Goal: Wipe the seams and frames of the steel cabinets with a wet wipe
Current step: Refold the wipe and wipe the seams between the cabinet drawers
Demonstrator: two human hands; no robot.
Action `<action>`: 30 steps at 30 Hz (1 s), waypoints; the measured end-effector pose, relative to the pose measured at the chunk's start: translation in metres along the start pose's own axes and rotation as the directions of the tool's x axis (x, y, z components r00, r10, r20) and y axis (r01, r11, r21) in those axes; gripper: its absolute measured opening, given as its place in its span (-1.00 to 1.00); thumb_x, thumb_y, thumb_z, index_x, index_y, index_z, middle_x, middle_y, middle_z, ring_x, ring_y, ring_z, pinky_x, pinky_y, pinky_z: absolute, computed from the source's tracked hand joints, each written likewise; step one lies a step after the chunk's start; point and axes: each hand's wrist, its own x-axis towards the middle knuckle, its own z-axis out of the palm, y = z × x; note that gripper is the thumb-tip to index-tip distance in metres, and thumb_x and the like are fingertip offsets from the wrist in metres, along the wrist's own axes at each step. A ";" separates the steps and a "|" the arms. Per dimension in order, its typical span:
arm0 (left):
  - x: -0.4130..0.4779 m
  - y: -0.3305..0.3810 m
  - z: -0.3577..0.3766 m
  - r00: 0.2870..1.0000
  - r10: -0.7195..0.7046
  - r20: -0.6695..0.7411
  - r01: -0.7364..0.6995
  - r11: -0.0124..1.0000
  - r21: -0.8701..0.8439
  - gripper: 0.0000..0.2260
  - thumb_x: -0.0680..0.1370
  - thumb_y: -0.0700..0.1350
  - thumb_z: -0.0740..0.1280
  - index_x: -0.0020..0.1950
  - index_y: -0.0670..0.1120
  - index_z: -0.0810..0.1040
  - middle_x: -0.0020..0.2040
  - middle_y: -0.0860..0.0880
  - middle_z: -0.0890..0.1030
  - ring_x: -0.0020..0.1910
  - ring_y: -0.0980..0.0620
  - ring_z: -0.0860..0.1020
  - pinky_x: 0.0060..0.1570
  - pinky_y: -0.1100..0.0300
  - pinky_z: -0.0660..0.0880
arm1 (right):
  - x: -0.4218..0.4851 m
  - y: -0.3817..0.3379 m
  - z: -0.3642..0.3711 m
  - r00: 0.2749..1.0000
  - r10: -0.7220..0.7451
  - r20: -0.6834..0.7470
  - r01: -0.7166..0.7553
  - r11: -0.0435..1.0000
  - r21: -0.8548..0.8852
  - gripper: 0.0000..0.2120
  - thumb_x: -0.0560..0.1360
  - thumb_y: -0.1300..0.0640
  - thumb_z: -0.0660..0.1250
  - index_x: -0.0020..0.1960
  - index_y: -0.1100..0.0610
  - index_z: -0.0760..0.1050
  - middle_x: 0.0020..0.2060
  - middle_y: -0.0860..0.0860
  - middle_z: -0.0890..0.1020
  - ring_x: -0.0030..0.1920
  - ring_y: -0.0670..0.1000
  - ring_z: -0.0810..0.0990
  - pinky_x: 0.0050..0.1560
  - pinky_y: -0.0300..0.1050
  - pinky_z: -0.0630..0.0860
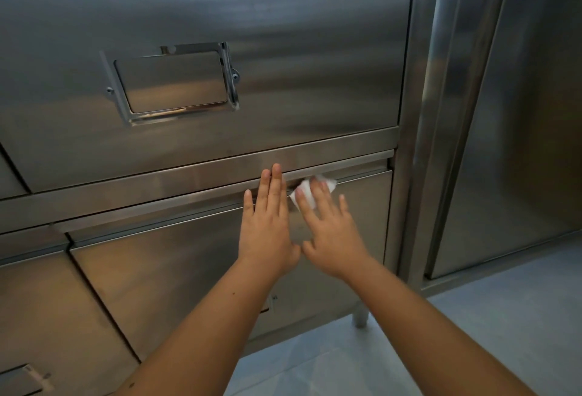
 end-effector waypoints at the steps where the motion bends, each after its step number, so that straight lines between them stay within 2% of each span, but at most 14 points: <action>1: 0.000 -0.002 0.000 1.000 0.014 -0.003 -0.014 1.000 0.000 -0.10 0.49 0.16 0.18 0.34 -0.20 -0.50 0.34 -0.13 -0.56 0.31 -0.07 -0.53 0.40 -0.08 -0.27 | 0.001 -0.004 0.003 1.000 -0.024 0.000 0.024 1.000 0.002 -0.18 0.40 0.07 0.26 0.53 0.11 -0.10 0.49 0.13 -0.19 0.50 0.13 -0.22 0.40 0.17 -0.23; 3: 0.000 -0.006 0.001 0.999 0.050 -0.021 -0.051 0.999 -0.003 -0.10 0.48 0.13 0.19 0.37 -0.21 -0.48 0.34 -0.11 -0.56 0.32 -0.05 -0.52 0.39 -0.08 -0.29 | 0.001 0.007 0.001 0.999 -0.012 -0.033 0.011 0.999 -0.047 -0.18 0.39 0.09 0.26 0.52 0.12 -0.10 0.48 0.10 -0.16 0.48 0.10 -0.20 0.41 0.23 -0.16; 5: 0.000 -0.014 0.002 0.995 0.093 -0.032 -0.093 0.996 -0.010 -0.12 0.48 0.10 0.19 0.43 -0.19 -0.43 0.35 -0.08 -0.55 0.33 -0.02 -0.52 0.38 -0.07 -0.32 | 0.001 0.034 -0.013 0.985 0.167 -0.043 -0.171 0.981 -0.091 -0.20 0.46 0.03 0.24 0.53 0.11 -0.16 0.51 0.13 -0.16 0.50 0.09 -0.18 0.43 0.24 -0.09; 8: -0.004 -0.035 0.010 0.982 0.171 -0.079 -0.171 0.985 0.004 -0.23 0.54 0.07 0.12 0.45 -0.14 -0.38 0.38 0.00 -0.51 0.36 0.02 -0.49 0.32 -0.05 -0.40 | 0.004 0.074 -0.040 0.902 0.421 0.096 -0.411 0.905 -0.107 -0.25 0.54 -0.03 0.18 0.53 0.06 -0.23 0.51 0.11 -0.21 0.52 0.07 -0.17 0.45 0.14 -0.15; 10: -0.010 -0.053 0.018 0.959 0.204 -0.198 -0.202 0.979 0.033 -0.33 0.54 0.10 0.07 0.48 -0.15 -0.22 0.47 -0.03 -0.33 0.46 0.00 -0.35 0.37 -0.07 -0.36 | 0.009 0.077 -0.046 0.892 0.435 0.124 -0.426 0.900 -0.095 -0.26 0.54 -0.03 0.18 0.53 0.07 -0.21 0.51 0.14 -0.19 0.52 0.09 -0.17 0.45 0.12 -0.15; 12: -0.017 -0.067 0.026 0.952 0.160 -0.262 -0.165 0.986 0.001 -0.36 0.50 0.13 0.04 0.49 -0.19 0.04 0.52 -0.11 0.00 0.50 0.00 -0.08 0.39 -0.08 -0.19 | 0.013 0.063 -0.044 0.889 0.439 0.129 -0.430 0.898 -0.091 -0.23 0.52 -0.06 0.21 0.54 0.08 -0.19 0.51 0.18 -0.20 0.51 0.11 -0.21 0.45 0.13 -0.13; 14: -0.022 -0.080 0.032 0.943 0.111 -0.314 -0.123 0.992 -0.019 -0.37 0.51 0.13 0.04 0.48 -0.21 0.13 0.50 -0.12 0.12 0.48 0.01 0.01 0.38 -0.05 -0.12 | 0.014 0.038 -0.038 0.900 0.411 0.141 -0.401 0.911 -0.099 -0.21 0.51 -0.07 0.22 0.54 0.06 -0.19 0.50 0.18 -0.22 0.50 0.13 -0.28 0.45 0.15 -0.14; 17: -0.026 -0.095 0.037 0.937 0.077 -0.340 -0.092 0.995 -0.028 -0.36 0.52 0.13 0.03 0.50 -0.19 0.08 0.54 -0.08 -0.02 0.51 0.04 -0.08 0.40 -0.02 -0.15 | 0.011 -0.024 -0.025 0.957 0.232 0.173 -0.217 0.971 -0.103 -0.19 0.52 -0.08 0.19 0.52 0.03 -0.30 0.50 0.11 -0.26 0.49 0.12 -0.32 0.44 0.18 -0.20; 20: -0.026 -0.097 0.040 0.943 0.107 -0.315 -0.121 0.992 -0.025 -0.28 0.44 0.14 0.06 0.52 -0.16 0.00 0.54 -0.02 -0.23 0.51 0.04 -0.17 0.40 -0.01 -0.20 | 0.009 -0.087 -0.007 0.984 0.074 0.161 -0.079 0.997 0.027 -0.14 0.49 -0.02 0.24 0.51 0.06 -0.31 0.50 0.06 -0.28 0.49 0.07 -0.32 0.43 0.17 -0.26; 22: -0.027 -0.097 0.039 0.947 0.106 -0.305 -0.116 0.993 -0.018 -0.24 0.40 0.14 0.07 0.52 -0.15 -0.04 0.54 -0.03 -0.20 0.51 0.03 -0.18 0.40 -0.02 -0.19 | 0.012 -0.095 -0.001 0.988 0.046 0.146 -0.049 0.999 0.014 -0.15 0.48 0.01 0.23 0.51 0.06 -0.31 0.50 0.04 -0.28 0.49 0.04 -0.33 0.42 0.17 -0.28; 24: -0.028 -0.097 0.037 0.949 0.096 -0.300 -0.106 0.994 -0.016 -0.23 0.40 0.14 0.10 0.52 -0.17 -0.01 0.54 -0.07 -0.06 0.50 0.05 -0.19 0.40 -0.03 -0.16 | 0.012 -0.080 -0.004 0.990 0.022 0.137 -0.017 0.999 -0.037 -0.17 0.48 0.06 0.21 0.51 0.04 -0.31 0.51 0.00 -0.24 0.50 -0.01 -0.28 0.43 0.18 -0.26; 26: -0.030 -0.099 0.035 0.955 0.096 -0.279 -0.097 0.995 0.010 -0.23 0.45 0.13 0.17 0.53 -0.12 -0.11 0.52 -0.06 -0.12 0.48 0.08 -0.30 0.40 -0.02 -0.23 | 0.011 -0.057 -0.011 0.986 0.067 0.154 -0.055 0.995 -0.078 -0.18 0.50 0.09 0.18 0.49 0.01 -0.35 0.50 -0.05 -0.25 0.50 -0.05 -0.25 0.43 0.17 -0.27; 28: -0.032 -0.100 0.031 0.974 0.102 -0.203 -0.100 0.995 0.020 -0.22 0.54 0.12 0.15 0.45 -0.06 -0.40 0.44 0.01 -0.42 0.38 0.10 -0.49 0.35 0.01 -0.39 | 0.009 -0.037 -0.019 0.966 0.178 0.186 -0.155 0.979 -0.132 -0.19 0.52 0.07 0.16 0.47 -0.02 -0.41 0.47 -0.06 -0.32 0.50 -0.04 -0.28 0.43 0.16 -0.28; 30: -0.034 -0.098 0.026 0.989 0.084 -0.118 -0.080 0.996 0.039 -0.23 0.57 0.13 0.08 0.37 -0.06 -0.51 0.34 0.04 -0.56 0.34 0.06 -0.54 0.33 0.01 -0.41 | 0.007 -0.025 -0.025 0.945 0.271 0.183 -0.251 0.960 -0.128 -0.21 0.53 0.07 0.16 0.49 -0.01 -0.38 0.49 -0.01 -0.29 0.49 -0.03 -0.28 0.43 0.16 -0.25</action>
